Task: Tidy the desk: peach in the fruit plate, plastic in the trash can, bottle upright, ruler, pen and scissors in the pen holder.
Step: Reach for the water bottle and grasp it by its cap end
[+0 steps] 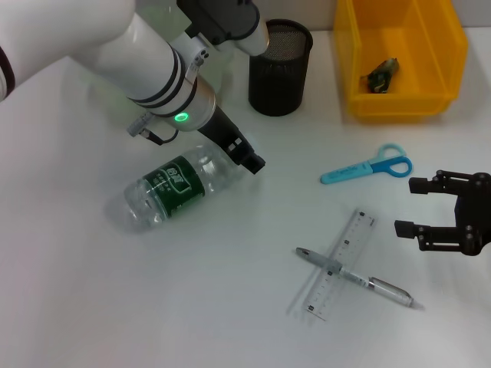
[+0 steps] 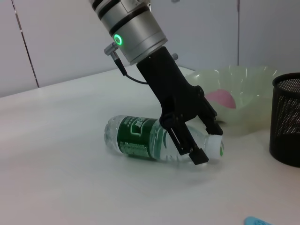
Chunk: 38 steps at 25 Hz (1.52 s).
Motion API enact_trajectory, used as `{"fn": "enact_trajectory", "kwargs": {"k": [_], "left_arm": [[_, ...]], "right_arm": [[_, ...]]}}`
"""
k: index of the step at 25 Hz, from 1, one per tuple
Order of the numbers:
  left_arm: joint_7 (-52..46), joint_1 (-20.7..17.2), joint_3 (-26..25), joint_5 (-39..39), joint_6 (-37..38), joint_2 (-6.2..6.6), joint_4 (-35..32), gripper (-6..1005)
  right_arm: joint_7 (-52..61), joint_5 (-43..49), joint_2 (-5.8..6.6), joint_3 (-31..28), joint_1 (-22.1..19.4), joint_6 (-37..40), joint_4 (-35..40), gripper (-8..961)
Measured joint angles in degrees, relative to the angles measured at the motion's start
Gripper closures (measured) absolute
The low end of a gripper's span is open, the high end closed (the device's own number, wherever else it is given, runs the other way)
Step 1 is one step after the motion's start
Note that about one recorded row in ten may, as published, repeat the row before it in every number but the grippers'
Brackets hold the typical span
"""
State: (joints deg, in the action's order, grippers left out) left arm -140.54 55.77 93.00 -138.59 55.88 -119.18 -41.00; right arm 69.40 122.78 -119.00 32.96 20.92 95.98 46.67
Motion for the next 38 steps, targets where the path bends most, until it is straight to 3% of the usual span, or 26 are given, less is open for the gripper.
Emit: {"fn": "enact_trajectory", "kwargs": {"k": [16, 29, 38], "left_arm": [[0.03, -0.32, 2.15, 0.08, -2.24, 0.00, 1.37, 204], [0.58, -0.32, 2.28, -0.02, -2.82, 0.00, 1.45, 277], [1.47, -0.32, 2.46, 0.03, -2.72, 0.00, 1.48, 413]], "right_arm": [[0.04, 0.00, 0.00, -0.01, 0.00, 0.00, -0.06, 179], [0.11, 0.00, 0.00, -0.09, 0.00, 0.00, -0.09, 180], [0.25, 0.00, 0.00, -0.09, 0.00, 0.00, -0.09, 181]]}}
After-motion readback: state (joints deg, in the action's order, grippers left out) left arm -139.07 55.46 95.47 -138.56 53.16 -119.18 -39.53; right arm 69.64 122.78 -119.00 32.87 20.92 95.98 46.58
